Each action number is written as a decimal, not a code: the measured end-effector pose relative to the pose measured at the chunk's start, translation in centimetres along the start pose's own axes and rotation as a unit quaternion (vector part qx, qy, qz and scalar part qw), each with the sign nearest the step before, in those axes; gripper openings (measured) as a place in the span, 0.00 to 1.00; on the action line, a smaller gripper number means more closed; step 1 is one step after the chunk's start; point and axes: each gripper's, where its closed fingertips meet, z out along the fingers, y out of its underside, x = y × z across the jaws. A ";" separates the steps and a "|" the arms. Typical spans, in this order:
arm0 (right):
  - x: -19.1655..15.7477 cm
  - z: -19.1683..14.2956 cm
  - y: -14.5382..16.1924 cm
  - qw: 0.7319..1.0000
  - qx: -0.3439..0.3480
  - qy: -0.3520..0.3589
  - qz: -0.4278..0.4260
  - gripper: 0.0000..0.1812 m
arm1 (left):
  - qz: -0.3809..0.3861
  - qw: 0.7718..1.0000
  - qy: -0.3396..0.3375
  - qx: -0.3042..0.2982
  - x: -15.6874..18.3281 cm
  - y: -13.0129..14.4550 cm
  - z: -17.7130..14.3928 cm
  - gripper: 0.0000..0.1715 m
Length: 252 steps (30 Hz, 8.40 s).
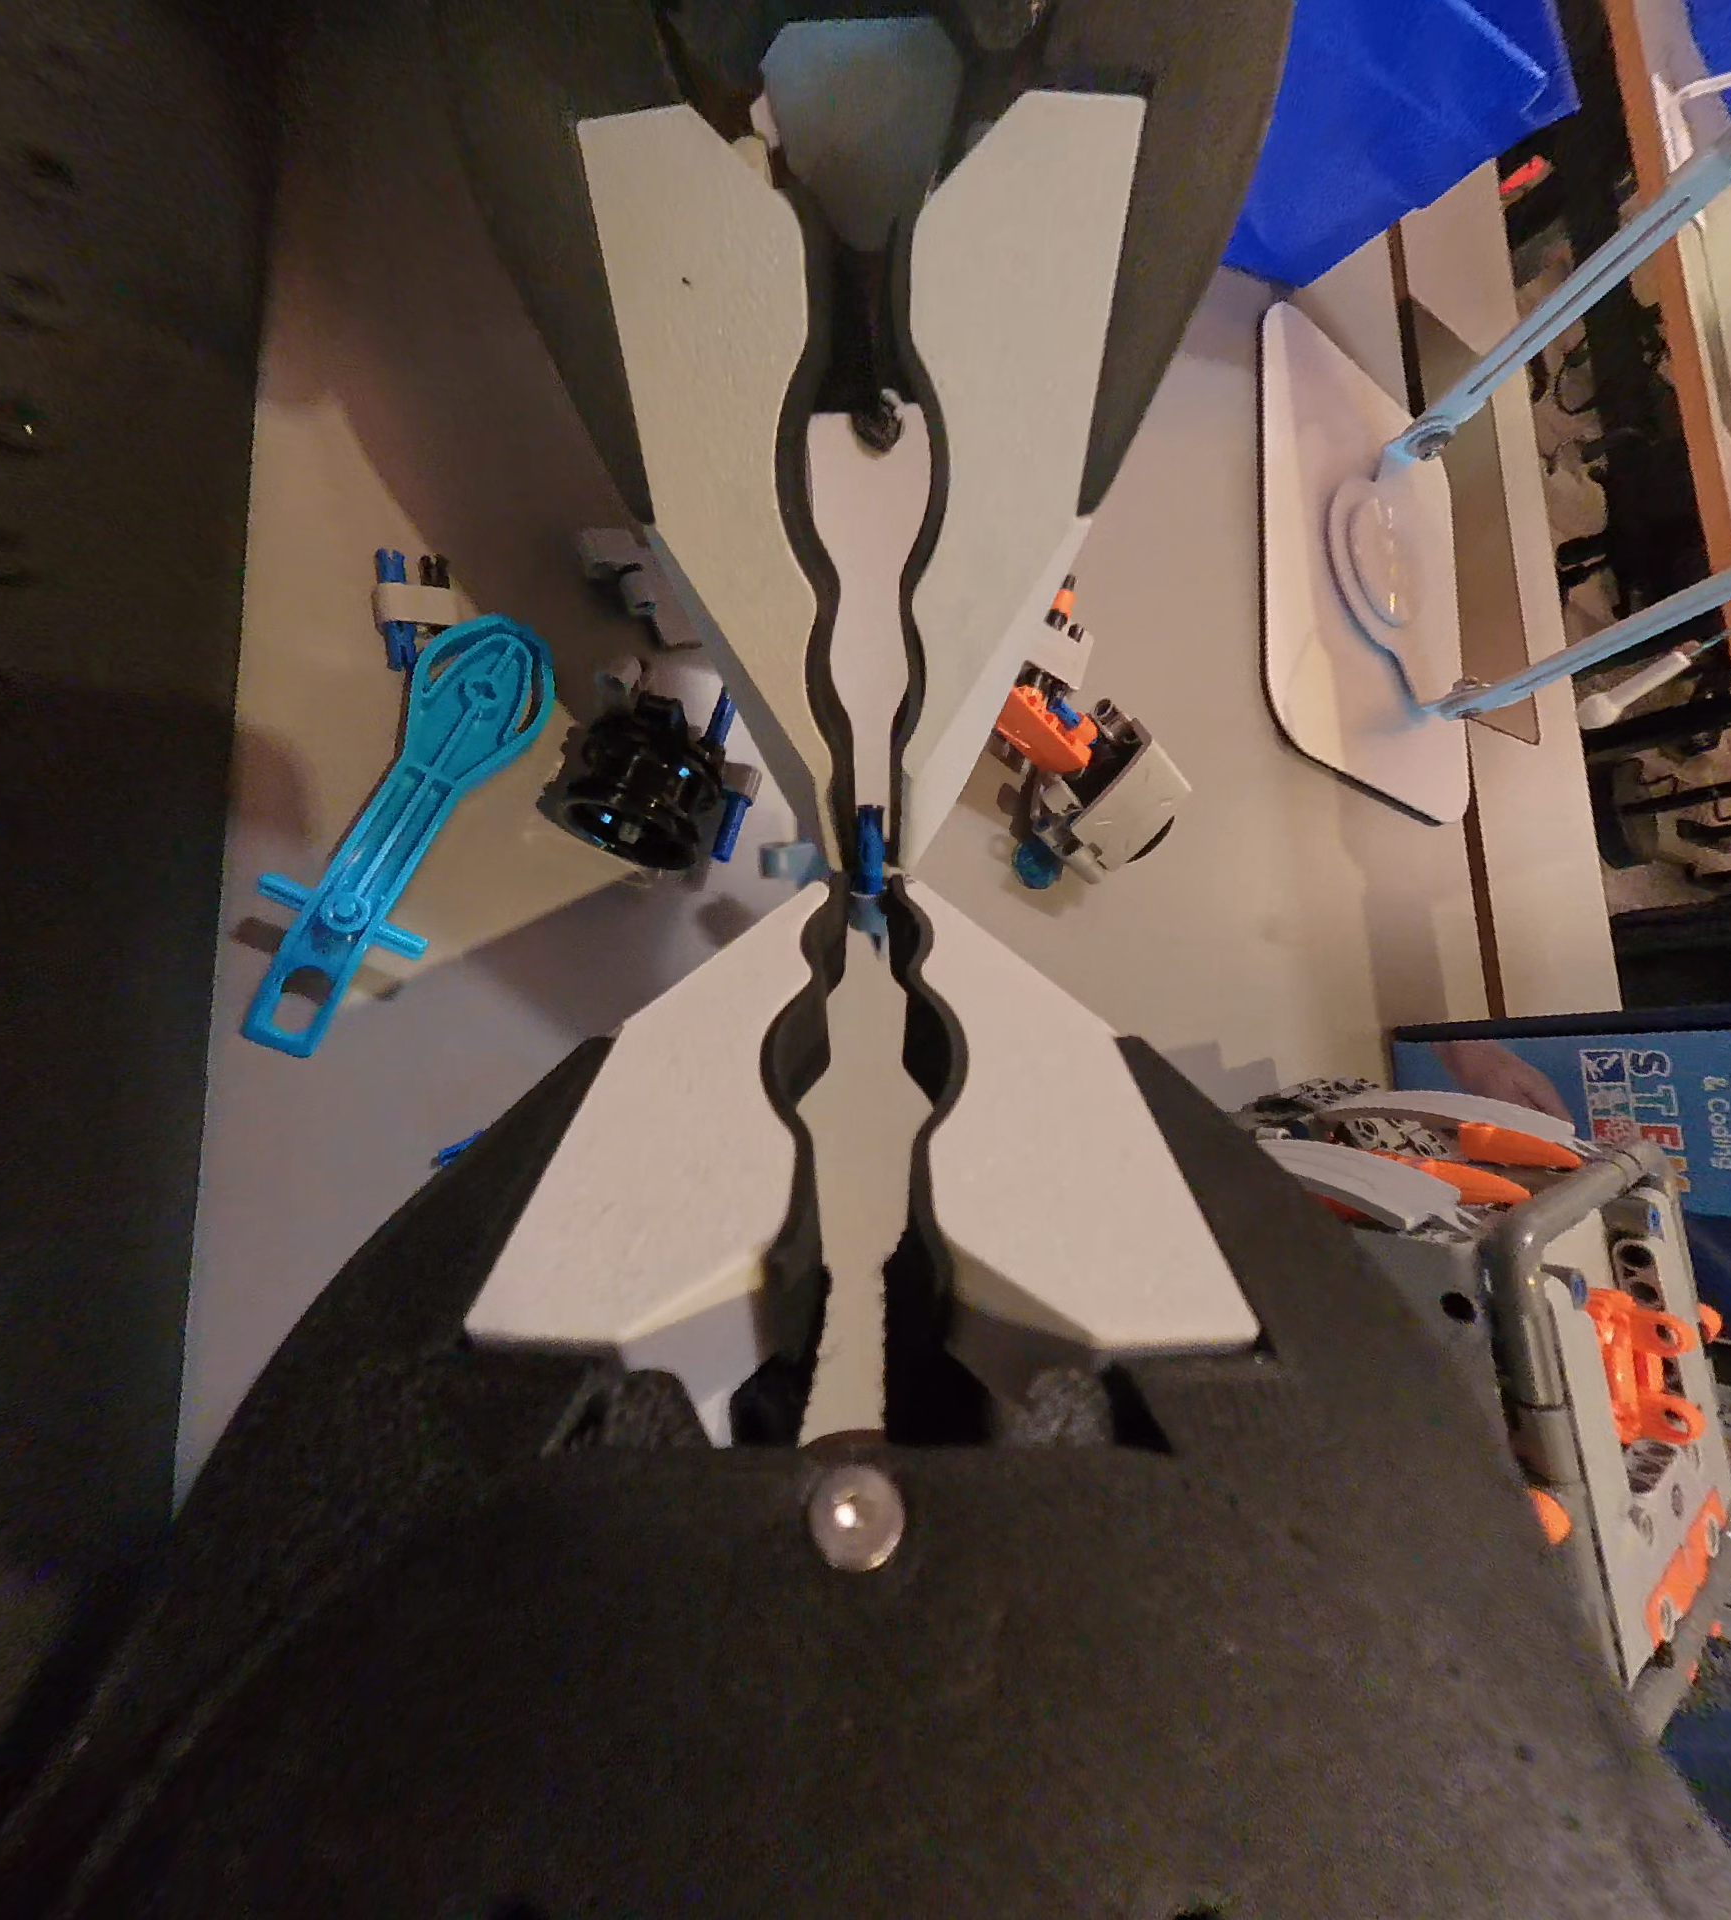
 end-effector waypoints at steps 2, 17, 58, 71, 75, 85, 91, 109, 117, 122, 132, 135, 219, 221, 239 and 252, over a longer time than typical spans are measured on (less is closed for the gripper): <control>0.3 -0.3 -0.3 1.000 0.015 0.004 0.009 0.02 | -0.024 1.000 0.003 0.016 -0.3 -0.3 -0.2 0.02; 0.7 -0.3 -0.2 1.000 0.017 0.004 0.024 0.02 | 0.020 0.999 -0.035 0.017 -0.7 -0.7 -0.5 0.02; 0.5 -1.3 -1.5 0.996 0.040 0.059 -0.052 0.02 | -0.078 0.995 0.010 0.066 -0.4 -1.4 -1.4 0.02; 1.0 -2.7 -3.4 0.981 0.164 -0.028 0.103 0.05 | -0.142 0.976 0.035 0.161 -1.1 -3.2 -3.0 0.01; 0.6 -3.1 -3.5 0.976 0.179 -0.055 0.111 0.07 | -0.125 0.977 0.041 0.168 -0.7 -3.7 -3.2 0.01; 0.1 -3.8 -4.4 0.963 0.218 -0.091 0.125 0.03 | -0.101 0.976 0.047 0.189 -0.3 -4.4 -4.0 0.01; 0.2 -4.0 -4.6 0.967 0.215 -0.076 0.109 0.02 | -0.108 0.975 0.044 0.191 -0.4 -4.5 -4.2 0.01; 0.6 -3.9 -1.3 0.951 0.188 -0.149 0.192 0.02 | -0.188 0.966 0.099 0.144 -0.5 -1.1 -4.5 0.01; -2.0 0.0 2.9 0.957 0.030 -0.186 0.219 0.12 | -0.118 0.985 0.099 0.082 0.6 -0.1 -3.8 0.01; -0.4 -2.1 -1.4 0.961 0.114 -0.142 0.208 0.10 | -0.025 0.996 0.025 0.077 0.1 -0.9 -3.6 0.02; 0.4 -3.6 -5.2 0.910 0.234 -0.187 0.287 0.03 | 0.062 0.990 -0.057 0.112 -0.5 -3.3 -4.9 0.02; 0.0 -3.5 -5.7 0.907 0.240 -0.197 0.284 0.03 | 0.062 0.988 -0.063 0.124 -0.5 -3.7 -5.0 0.02; -5.0 1.7 -0.1 0.999 -0.030 -0.044 0.006 0.00 | 0.046 0.998 -0.010 -0.050 4.7 2.4 -0.5 0.07; -4.9 1.7 -0.1 0.998 -0.031 -0.047 0.010 0.00 | 0.048 0.997 -0.015 -0.053 4.6 2.4 -0.4 0.07; -2.0 -1.6 3.5 0.986 -0.021 -0.067 0.153 0.22 | -0.032 0.997 0.059 -0.033 4.3 3.1 -1.5 0.08; -2.8 -0.4 4.2 0.991 -0.055 -0.068 0.103 0.02 | -0.100 0.989 0.106 -0.002 3.8 2.9 -2.5 0.17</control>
